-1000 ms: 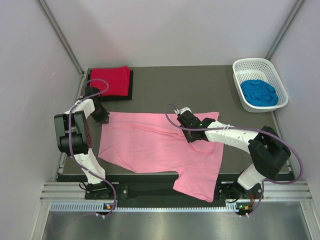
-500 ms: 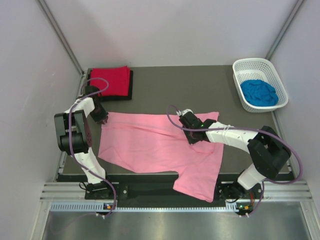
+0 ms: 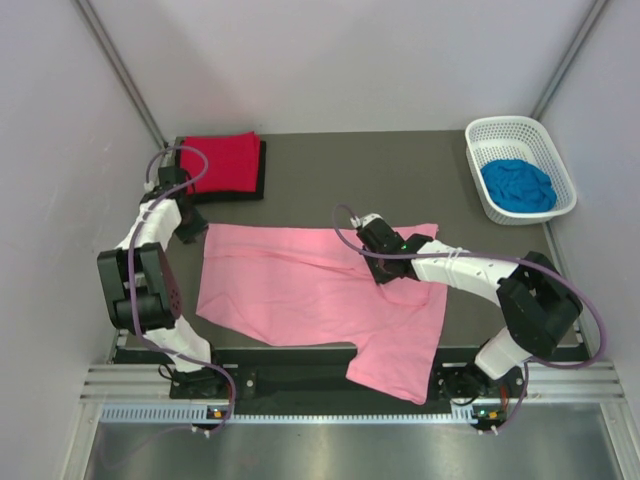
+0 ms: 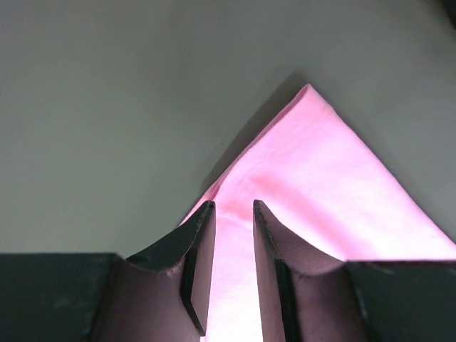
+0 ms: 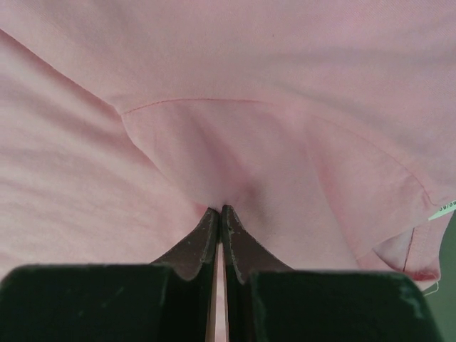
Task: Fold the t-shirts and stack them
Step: Fold the tshirt
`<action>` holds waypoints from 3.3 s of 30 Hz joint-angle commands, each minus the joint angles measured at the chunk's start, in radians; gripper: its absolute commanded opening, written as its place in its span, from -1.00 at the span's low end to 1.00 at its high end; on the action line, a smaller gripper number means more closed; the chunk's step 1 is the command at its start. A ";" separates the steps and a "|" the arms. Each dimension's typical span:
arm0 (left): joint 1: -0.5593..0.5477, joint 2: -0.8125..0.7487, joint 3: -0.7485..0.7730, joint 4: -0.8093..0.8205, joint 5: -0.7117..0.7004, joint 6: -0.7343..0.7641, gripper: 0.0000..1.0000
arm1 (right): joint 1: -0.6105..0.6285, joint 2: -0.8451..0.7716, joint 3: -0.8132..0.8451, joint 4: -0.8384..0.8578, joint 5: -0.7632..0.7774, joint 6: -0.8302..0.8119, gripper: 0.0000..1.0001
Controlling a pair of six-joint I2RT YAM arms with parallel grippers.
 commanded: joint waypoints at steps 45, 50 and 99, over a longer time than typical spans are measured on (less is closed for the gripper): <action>0.019 0.026 -0.082 0.075 -0.046 -0.096 -1.00 | -0.006 -0.044 -0.007 -0.008 0.004 0.021 -1.00; 0.017 0.035 -0.079 0.058 -0.054 -0.094 -1.00 | -0.008 -0.051 -0.010 -0.013 0.012 0.022 -1.00; -0.112 -0.020 0.016 0.127 0.385 -0.004 -0.35 | 0.133 -0.071 0.073 -0.194 0.110 0.177 -0.82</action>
